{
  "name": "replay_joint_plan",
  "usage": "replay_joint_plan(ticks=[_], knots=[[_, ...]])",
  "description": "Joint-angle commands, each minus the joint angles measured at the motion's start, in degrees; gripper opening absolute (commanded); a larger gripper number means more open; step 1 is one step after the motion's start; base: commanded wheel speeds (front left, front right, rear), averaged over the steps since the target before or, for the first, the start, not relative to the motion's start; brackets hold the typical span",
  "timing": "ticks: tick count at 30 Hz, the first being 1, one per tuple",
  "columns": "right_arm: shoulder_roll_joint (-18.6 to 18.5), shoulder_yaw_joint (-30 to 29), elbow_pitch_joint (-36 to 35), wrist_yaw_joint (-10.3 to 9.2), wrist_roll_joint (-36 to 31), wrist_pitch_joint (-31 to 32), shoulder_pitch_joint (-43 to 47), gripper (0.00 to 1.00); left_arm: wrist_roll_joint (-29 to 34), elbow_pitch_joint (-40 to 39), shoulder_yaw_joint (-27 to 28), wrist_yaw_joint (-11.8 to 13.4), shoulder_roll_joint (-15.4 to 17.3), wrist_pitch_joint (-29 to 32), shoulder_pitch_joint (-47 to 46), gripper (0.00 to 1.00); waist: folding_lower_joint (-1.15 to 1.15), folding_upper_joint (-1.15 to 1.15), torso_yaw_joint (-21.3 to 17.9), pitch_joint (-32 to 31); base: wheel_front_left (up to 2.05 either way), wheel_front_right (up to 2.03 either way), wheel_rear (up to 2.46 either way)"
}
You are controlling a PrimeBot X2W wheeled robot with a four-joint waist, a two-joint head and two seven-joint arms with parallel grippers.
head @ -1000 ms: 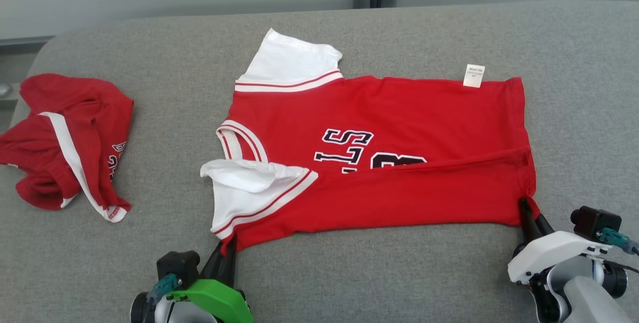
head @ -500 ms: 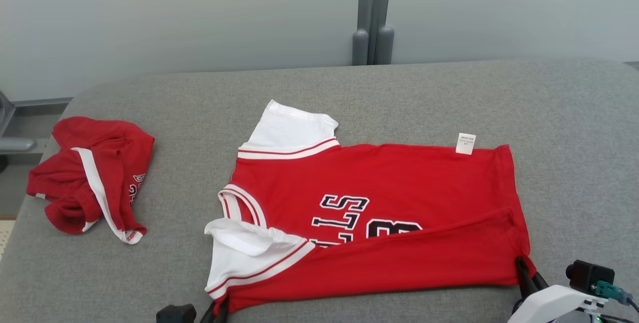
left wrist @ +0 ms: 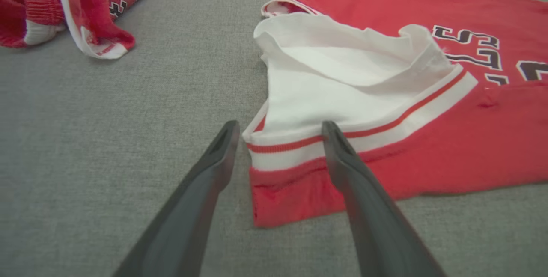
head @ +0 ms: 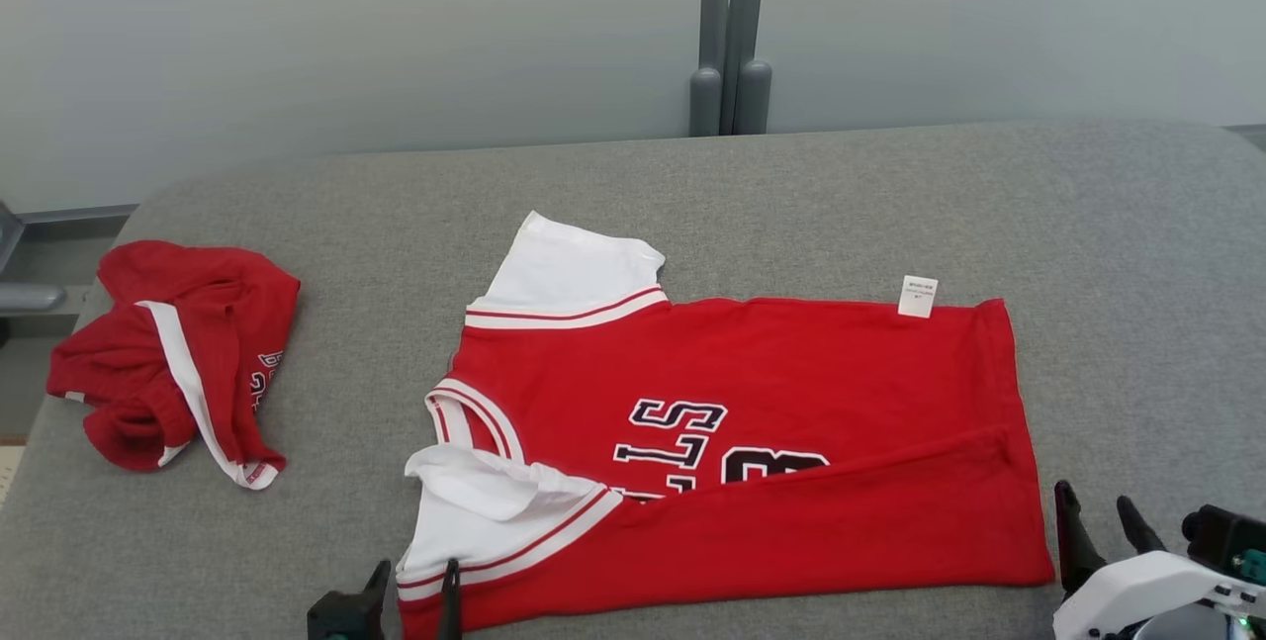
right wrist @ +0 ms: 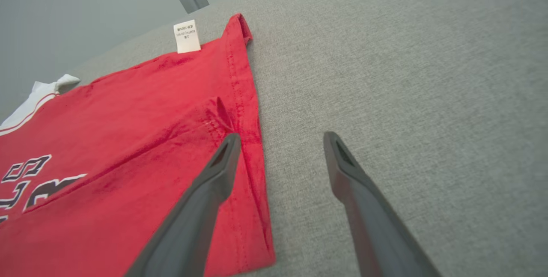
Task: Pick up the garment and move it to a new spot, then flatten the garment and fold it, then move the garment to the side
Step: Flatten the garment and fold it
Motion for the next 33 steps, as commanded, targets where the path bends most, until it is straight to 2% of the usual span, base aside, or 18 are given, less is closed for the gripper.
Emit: replay_joint_plan(ticks=[1,4,9,20,26,27,29,30,31,33], knots=[[0.14,-1.57,-1.27,-0.04,-1.67,-0.03,0.55,1.0,2.33,-2.26,0.35,1.21,0.29,0.02,0.77,1.0,0.0,0.0,0.28,0.26,0.0,0.0,0.0],[0.97,-3.56,-2.93,-0.04,-3.67,-0.03,1.26,1.0,5.64,-5.98,-0.09,1.82,0.32,0.02,1.35,1.0,0.0,0.0,0.32,0.37,0.0,0.0,0.0],[2.55,-3.96,-3.31,-0.04,-5.86,-0.03,0.62,1.0,8.54,-9.18,-2.02,0.55,0.25,0.02,1.5,1.0,0.0,0.0,-0.13,0.44,0.0,0.0,0.0],[3.26,-3.25,-2.7,-0.04,-6.78,-0.03,-0.53,1.0,9.15,-6.64,-5.67,-0.98,0.12,0.03,-0.89,1.0,0.0,0.0,-2.1,1.48,0.0,0.0,0.0],[3.21,-2.74,-3.03,-0.04,-6.63,-0.03,-1.22,1.0,8.34,-4.97,-6.21,-0.14,0.09,0.03,-2.45,1.0,0.0,0.0,-3.55,2.58,0.0,0.0,0.0],[3.23,-2.57,-3.09,-0.04,-6.58,-0.03,-1.23,1.0,8.18,-4.75,-6.2,0.05,0.1,0.03,-2.6,0.98,0.0,0.0,-3.76,2.73,0.0,0.0,0.0],[3.18,-2.56,-3.17,-0.04,-6.44,-0.03,-1.36,1.0,7.73,-4.44,-6.14,0.3,0.1,0.03,-2.99,0.84,0.0,0.0,-4.09,3.01,0.0,0.0,0.0],[3.14,-2.56,-3.24,-0.04,-6.39,-0.03,-1.39,1.0,7.63,-4.18,-6.04,0.4,0.1,0.03,-3.09,0.74,0.0,0.0,-4.21,3.11,0.0,0.0,0.0],[3.11,-2.54,-3.3,-0.04,-6.37,-0.03,-1.42,1.0,7.64,-3.91,-5.97,0.51,0.09,0.03,-3.23,0.46,0.0,0.0,-4.33,3.26,0.0,0.0,0.0],[3.07,-2.62,-3.44,-0.04,-6.36,-0.03,-1.53,1.0,7.81,-3.42,-5.72,0.59,0.09,0.03,-3.69,0.39,0.0,0.0,-4.49,3.55,0.0,0.0,0.0]])
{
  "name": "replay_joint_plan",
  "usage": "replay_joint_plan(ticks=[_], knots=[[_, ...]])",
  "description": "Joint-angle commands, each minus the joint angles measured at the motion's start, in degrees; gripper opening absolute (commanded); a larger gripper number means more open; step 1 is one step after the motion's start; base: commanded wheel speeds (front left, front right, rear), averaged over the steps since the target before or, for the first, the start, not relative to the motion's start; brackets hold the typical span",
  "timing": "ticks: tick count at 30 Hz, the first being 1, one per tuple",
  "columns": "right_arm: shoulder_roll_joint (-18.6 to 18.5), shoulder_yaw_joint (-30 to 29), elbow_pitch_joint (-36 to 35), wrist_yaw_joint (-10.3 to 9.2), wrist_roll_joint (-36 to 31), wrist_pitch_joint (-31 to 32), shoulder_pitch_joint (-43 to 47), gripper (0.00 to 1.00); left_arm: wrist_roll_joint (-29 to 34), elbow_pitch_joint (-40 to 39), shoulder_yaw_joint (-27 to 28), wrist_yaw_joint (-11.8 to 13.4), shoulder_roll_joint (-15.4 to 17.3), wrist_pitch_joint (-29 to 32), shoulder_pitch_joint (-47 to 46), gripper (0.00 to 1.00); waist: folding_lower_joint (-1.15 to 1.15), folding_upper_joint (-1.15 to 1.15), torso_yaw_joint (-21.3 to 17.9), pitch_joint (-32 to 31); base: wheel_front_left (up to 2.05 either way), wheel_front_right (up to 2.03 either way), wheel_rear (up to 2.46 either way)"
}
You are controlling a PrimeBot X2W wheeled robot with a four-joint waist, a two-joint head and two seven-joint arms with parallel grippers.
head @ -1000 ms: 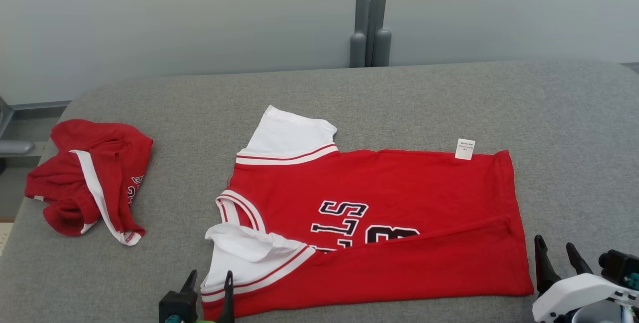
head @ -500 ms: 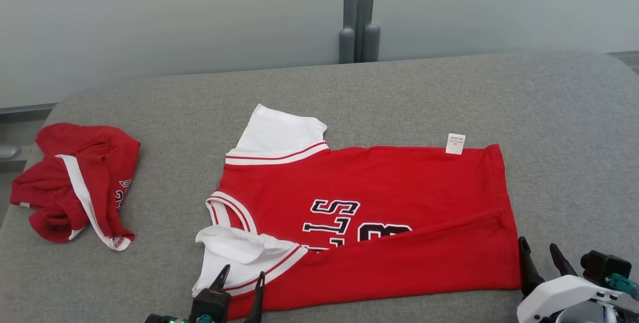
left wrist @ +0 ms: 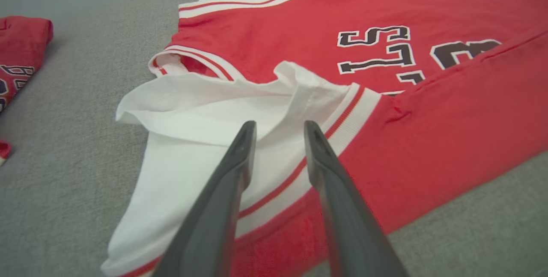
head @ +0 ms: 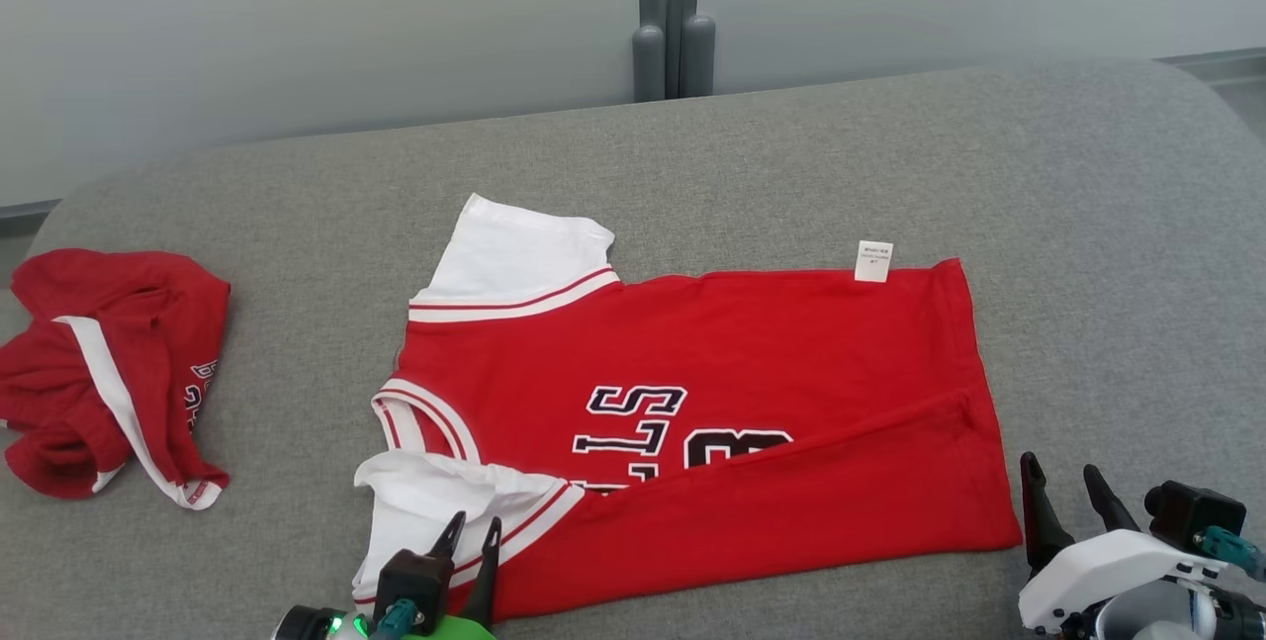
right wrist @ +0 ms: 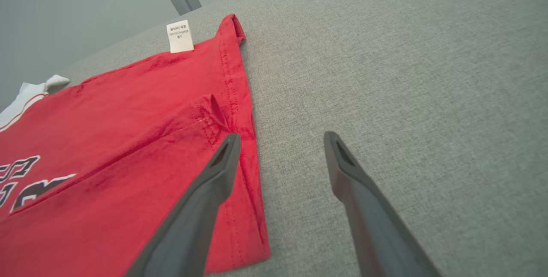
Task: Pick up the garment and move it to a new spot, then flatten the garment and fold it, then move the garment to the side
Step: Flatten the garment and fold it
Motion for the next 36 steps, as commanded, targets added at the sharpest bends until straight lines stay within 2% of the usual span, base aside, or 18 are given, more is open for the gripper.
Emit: replay_joint_plan(ticks=[1,4,9,11,13,22,29,30,31,32,36], knots=[[-0.18,-0.08,-0.29,-0.04,0.11,-0.03,-0.5,1.0,0.14,0.31,0.28,0.32,0.15,0.03,-1.05,0.39,0.0,0.0,-0.21,0.38,0.0,0.0,0.0],[-0.07,-0.17,-0.52,-0.04,0.12,-0.03,-0.65,1.0,0.61,1.3,0.41,0.64,0.15,0.03,-1.38,0.36,0.0,0.0,-0.41,0.71,0.0,0.0,0.0],[0.28,0.07,-0.75,-0.04,0.2,-0.03,-1.26,1.0,0.33,3.16,0.76,0.39,0.15,0.03,-2.82,0.38,0.0,0.0,-0.84,1.32,0.0,0.0,0.0],[0.28,0.11,-0.85,-0.04,0.31,-0.03,-1.33,1.0,0.22,3.59,0.95,0.12,0.15,0.03,-3.21,0.25,0.0,0.0,-0.91,1.54,0.0,0.0,0.0],[0.23,0.08,-0.85,-0.04,0.44,-0.03,-1.4,1.0,0.48,3.65,1.14,-0.02,0.16,0.03,-3.72,0.0,0.0,0.0,-0.93,1.73,0.0,0.0,0.0],[0.31,-0.32,-0.91,-0.04,0.69,-0.03,-1.64,1.0,2.72,0.89,0.87,0.37,0.89,0.03,-5.23,0.0,0.0,0.0,-0.78,1.88,0.0,0.0,0.0],[0.91,1.1,-0.47,-0.04,0.87,-0.03,-2.84,1.0,4.73,4.34,-0.25,0.51,2.13,0.03,-9.44,0.0,0.0,0.0,-2.25,2.67,0.0,0.0,0.0],[0.98,1.33,-0.46,-0.04,0.96,-0.03,-3.04,1.0,4.76,5.14,-0.11,0.81,2.32,0.03,-10.23,0.27,0.0,0.0,-2.59,2.9,0.0,0.0,0.0],[1.01,1.57,-0.5,-0.04,1.09,-0.03,-3.24,1.0,4.76,5.95,0.06,1.05,2.39,0.03,-11.02,0.78,0.0,0.0,-2.9,3.11,0.0,0.0,0.0],[0.99,1.62,-0.53,-0.04,1.25,-0.03,-3.44,1.0,4.72,6.53,0.19,1.34,2.39,0.03,-11.86,1.0,0.0,0.0,-3.16,3.27,0.0,0.0,0.0],[0.78,1.0,-0.89,-0.04,1.43,-0.03,-3.63,1.0,3.82,6.01,1.33,2.99,2.19,0.03,-13.75,1.0,0.0,0.0,-3.86,3.62,0.0,0.0,0.0]])
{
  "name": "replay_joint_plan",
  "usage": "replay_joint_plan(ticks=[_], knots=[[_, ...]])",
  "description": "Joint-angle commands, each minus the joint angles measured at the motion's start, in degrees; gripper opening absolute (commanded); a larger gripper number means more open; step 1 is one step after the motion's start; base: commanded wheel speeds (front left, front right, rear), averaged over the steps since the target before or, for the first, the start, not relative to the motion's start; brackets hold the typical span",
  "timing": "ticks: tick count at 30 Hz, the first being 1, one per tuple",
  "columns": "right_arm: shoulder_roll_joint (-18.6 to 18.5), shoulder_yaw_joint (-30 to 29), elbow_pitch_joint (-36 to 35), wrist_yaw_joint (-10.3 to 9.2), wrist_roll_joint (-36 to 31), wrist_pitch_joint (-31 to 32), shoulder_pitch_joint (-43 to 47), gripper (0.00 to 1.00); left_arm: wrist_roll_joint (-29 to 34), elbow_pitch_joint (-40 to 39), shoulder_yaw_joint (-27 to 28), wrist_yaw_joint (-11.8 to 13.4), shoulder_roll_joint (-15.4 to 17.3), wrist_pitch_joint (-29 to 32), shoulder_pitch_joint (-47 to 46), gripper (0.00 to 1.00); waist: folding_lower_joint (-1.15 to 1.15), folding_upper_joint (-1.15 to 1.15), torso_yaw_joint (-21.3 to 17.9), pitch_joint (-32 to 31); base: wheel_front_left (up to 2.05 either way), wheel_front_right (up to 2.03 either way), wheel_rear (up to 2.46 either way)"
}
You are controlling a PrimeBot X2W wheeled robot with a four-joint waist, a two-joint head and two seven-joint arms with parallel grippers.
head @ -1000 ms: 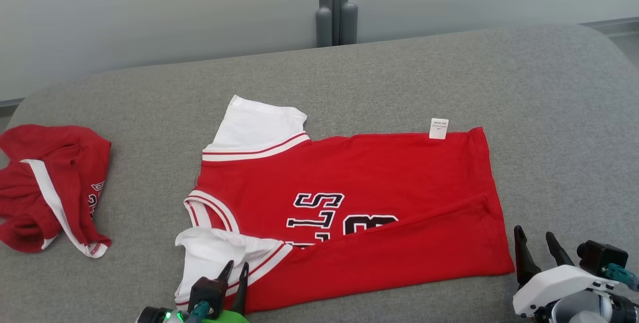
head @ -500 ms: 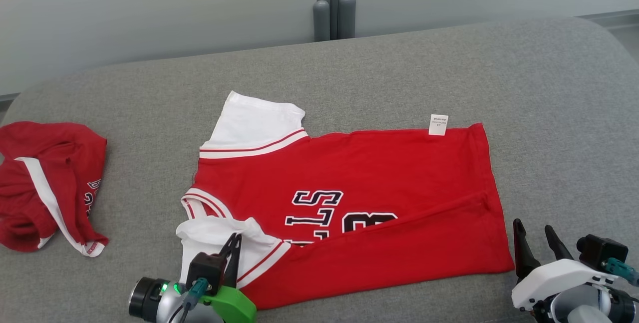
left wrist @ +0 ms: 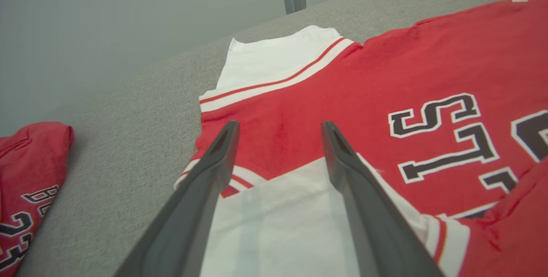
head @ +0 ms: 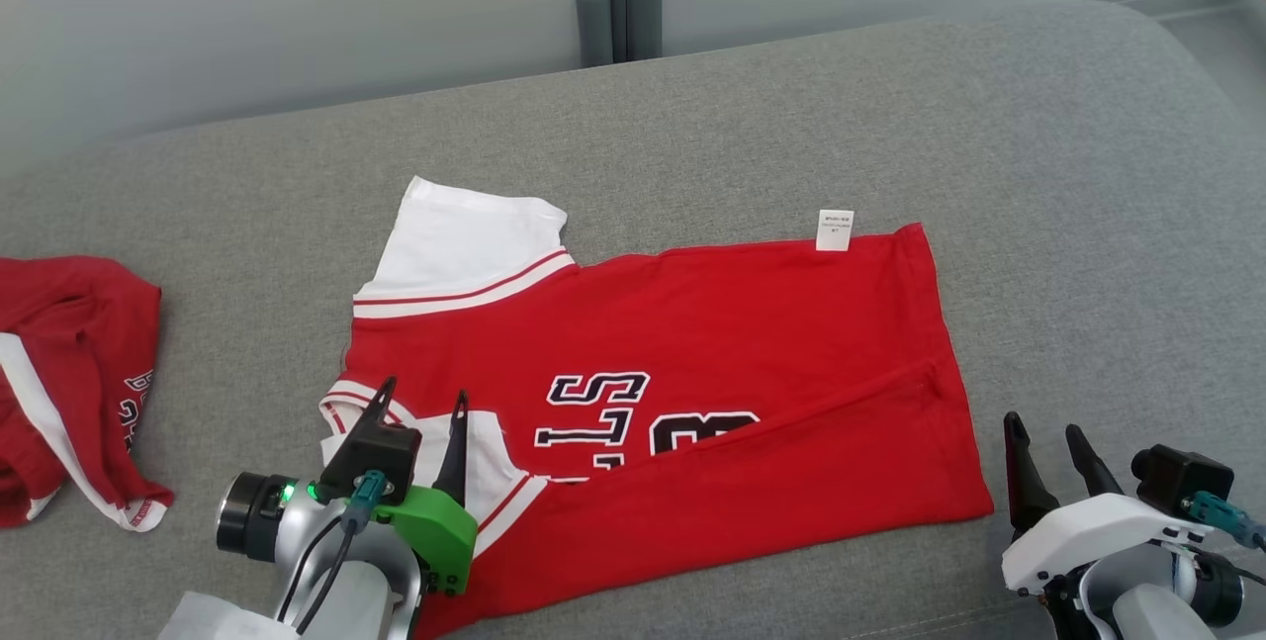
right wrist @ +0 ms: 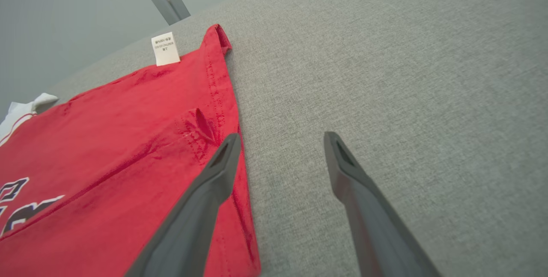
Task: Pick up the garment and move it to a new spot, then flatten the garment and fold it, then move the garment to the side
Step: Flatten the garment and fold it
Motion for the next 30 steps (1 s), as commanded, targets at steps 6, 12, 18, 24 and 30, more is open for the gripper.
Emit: replay_joint_plan(ticks=[6,12,18,24,30], knots=[[-0.04,-1.97,-1.48,-0.04,-0.56,-0.03,0.4,1.0,-2.0,-2.48,1.73,1.49,-0.19,0.02,1.84,1.0,0.0,0.0,-0.15,-1.06,0.0,0.0,0.0],[0.41,-2.78,-3.83,-0.04,-2.68,-0.03,-0.47,1.0,-3.24,-3.86,3.04,2.08,-0.67,0.02,3.67,1.0,0.0,0.0,1.2,-1.53,0.0,0.0,0.0],[0.11,-2.69,-5.35,-0.04,-4.94,-0.03,-3.07,1.0,-3.61,-5.97,4.11,2.16,-0.95,0.02,2.72,1.0,0.0,0.0,2.2,0.5,0.0,0.0,0.0],[-0.25,-1.98,-4.76,-0.04,-6.46,-0.03,-7.83,1.0,-2.99,-6.54,4.64,1.43,-1.0,0.02,-0.93,1.0,0.0,0.0,3.17,3.65,0.0,0.0,0.0],[-1.0,-1.01,-2.46,-0.04,-6.7,-0.03,-12.99,1.0,-2.11,-6.56,4.28,0.59,-1.0,0.03,-5.38,1.0,0.0,0.0,4.27,7.07,0.0,0.0,0.0]])
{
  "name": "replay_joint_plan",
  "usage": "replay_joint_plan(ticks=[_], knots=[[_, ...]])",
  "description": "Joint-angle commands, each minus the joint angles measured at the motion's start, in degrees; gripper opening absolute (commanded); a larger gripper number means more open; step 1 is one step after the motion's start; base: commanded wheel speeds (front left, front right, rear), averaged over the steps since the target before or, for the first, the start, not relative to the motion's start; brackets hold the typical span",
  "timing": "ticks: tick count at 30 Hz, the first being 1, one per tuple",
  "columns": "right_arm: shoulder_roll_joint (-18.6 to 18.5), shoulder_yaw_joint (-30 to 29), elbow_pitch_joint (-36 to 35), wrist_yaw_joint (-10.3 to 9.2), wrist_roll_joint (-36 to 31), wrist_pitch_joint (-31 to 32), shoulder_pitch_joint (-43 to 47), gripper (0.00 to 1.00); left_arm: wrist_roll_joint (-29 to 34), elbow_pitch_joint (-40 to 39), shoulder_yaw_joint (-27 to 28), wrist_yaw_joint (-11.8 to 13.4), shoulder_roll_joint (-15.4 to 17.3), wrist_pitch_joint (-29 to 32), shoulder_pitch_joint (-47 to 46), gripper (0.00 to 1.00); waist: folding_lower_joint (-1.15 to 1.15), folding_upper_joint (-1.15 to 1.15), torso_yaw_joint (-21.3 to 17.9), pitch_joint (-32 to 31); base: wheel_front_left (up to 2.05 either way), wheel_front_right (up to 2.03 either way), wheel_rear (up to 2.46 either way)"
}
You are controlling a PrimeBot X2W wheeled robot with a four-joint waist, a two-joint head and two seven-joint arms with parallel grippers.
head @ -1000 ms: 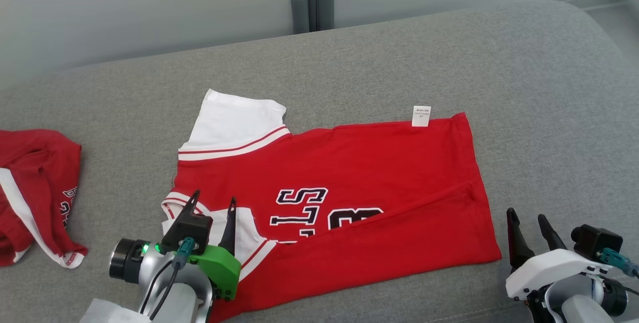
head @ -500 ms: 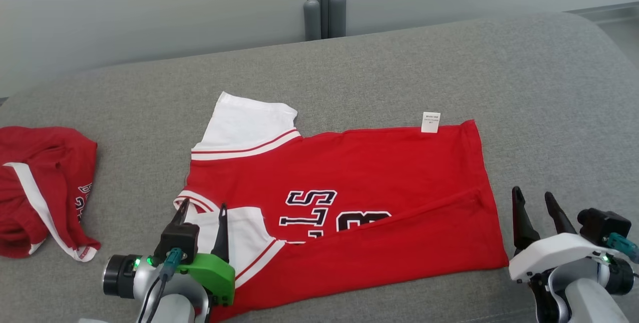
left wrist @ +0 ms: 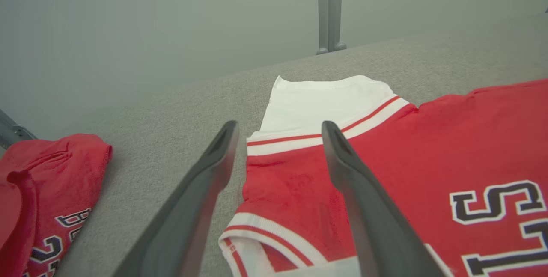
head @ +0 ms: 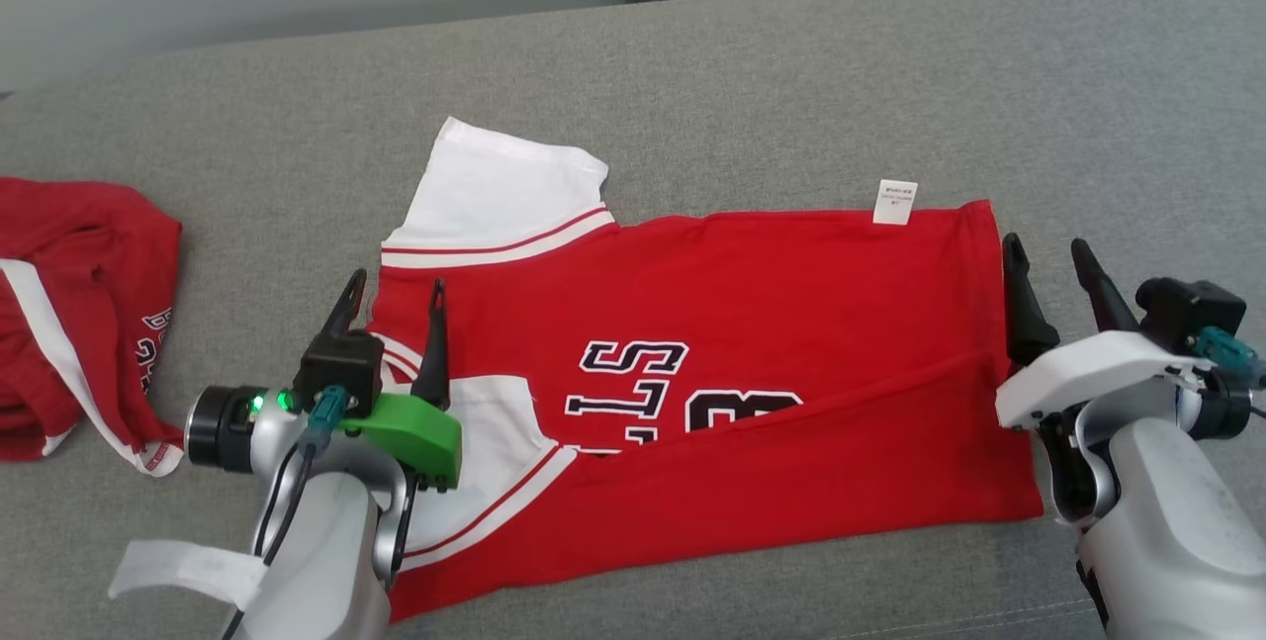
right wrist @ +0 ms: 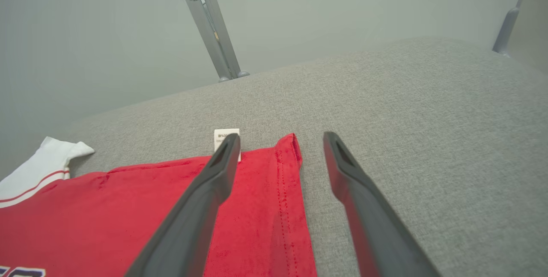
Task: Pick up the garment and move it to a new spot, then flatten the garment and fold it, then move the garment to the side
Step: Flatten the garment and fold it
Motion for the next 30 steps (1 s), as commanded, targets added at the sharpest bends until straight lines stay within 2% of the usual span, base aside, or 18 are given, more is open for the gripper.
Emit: replay_joint_plan(ticks=[1,9,22,23,24,25,26,27,30], knots=[[-0.35,0.18,0.55,-0.04,-0.3,-0.03,-1.32,1.0,0.59,0.15,-0.15,-0.38,-0.07,0.04,-1.6,1.0,0.0,0.0,1.21,2.59,0.0,0.0,0.0],[-1.51,0.98,7.89,-0.04,1.05,-0.03,-9.51,1.0,1.41,0.75,-1.19,-1.02,-0.23,0.03,-8.22,1.0,0.0,0.0,2.77,7.71,0.0,0.0,0.0],[-2.91,2.74,18.9,-0.04,2.99,-0.03,-18.28,1.0,1.21,1.25,-2.29,-1.27,-0.53,0.03,-12.03,1.0,0.0,0.0,3.36,12.24,0.0,0.0,0.0],[-3.0,2.9,19.11,-0.04,3.11,-0.03,-18.44,0.92,1.17,1.22,-2.3,-1.26,-0.54,0.03,-12.16,1.0,0.0,0.0,3.34,12.37,0.0,0.0,0.0],[-3.04,3.05,19.18,-0.04,3.21,-0.02,-18.4,0.71,1.09,1.22,-2.29,-1.23,-0.56,0.03,-12.28,1.0,0.0,0.0,3.31,12.48,0.0,0.0,0.0],[-3.01,3.27,19.17,-0.04,3.31,-0.02,-18.16,0.4,0.97,1.28,-2.19,-1.23,-0.56,0.03,-12.41,1.0,0.0,0.0,3.27,12.59,0.0,0.0,0.0],[-2.98,3.61,19.12,-0.04,3.4,-0.02,-18.01,0.24,0.84,1.43,-2.06,-1.26,-0.57,0.04,-12.6,1.0,0.0,0.0,3.2,12.71,0.0,0.0,0.0],[-3.04,3.91,18.91,-0.04,3.52,-0.01,-17.98,0.0,0.7,1.6,-1.92,-1.29,-0.57,0.04,-12.84,1.0,0.0,0.0,3.13,12.86,0.0,0.0,0.0],[-3.27,4.57,17.93,-0.04,3.76,-0.01,-18.13,0.0,0.47,1.98,-1.61,-1.6,-0.38,0.03,-14.39,1.0,0.0,0.0,2.81,13.64,0.0,0.0,0.0]])
